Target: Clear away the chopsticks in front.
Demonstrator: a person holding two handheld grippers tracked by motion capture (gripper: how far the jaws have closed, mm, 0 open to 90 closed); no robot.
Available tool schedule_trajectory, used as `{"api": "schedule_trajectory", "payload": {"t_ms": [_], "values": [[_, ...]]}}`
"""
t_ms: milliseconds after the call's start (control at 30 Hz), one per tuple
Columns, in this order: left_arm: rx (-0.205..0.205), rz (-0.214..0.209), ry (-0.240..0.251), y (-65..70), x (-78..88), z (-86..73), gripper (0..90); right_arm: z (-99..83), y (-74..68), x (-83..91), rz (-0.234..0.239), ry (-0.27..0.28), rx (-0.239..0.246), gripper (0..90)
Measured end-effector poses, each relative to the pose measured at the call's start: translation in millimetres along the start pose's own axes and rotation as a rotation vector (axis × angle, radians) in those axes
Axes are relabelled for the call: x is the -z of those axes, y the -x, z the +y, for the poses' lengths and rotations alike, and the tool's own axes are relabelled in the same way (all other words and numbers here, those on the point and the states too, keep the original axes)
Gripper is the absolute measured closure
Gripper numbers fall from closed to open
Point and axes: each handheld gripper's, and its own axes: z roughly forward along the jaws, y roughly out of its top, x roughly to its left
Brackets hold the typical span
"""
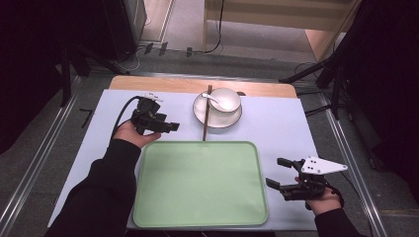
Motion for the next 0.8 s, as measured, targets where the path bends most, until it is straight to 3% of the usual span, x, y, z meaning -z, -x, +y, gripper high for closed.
{"api": "schedule_trajectory", "payload": {"t_ms": [133, 300, 467, 633, 800], "values": [[0.003, -0.003, -0.008, 1.1, -12.6, 9.3, 33.9, -0.2, 0.2, 0.5, -0.001, 0.001, 0.001, 17.1], [-0.026, 0.018, -0.025, 4.0, -27.7, 23.5, 35.6, -0.2, 0.2, 0.8, 0.000, 0.003, 0.005, 17.1], [0.007, 0.022, -0.021, 5.6, -45.3, 38.2, 38.3, -0.1, -0.4, 0.1, 0.005, 0.001, 0.002, 17.1], [0.008, 0.041, -0.059, 9.5, -65.9, 48.3, 39.8, -0.6, 0.2, 1.5, -0.001, 0.005, 0.004, 17.1], [0.064, 0.054, -0.051, 10.5, -83.9, 55.0, 42.9, -0.6, -0.1, 2.2, 0.000, 0.007, 0.007, 17.1]]}}
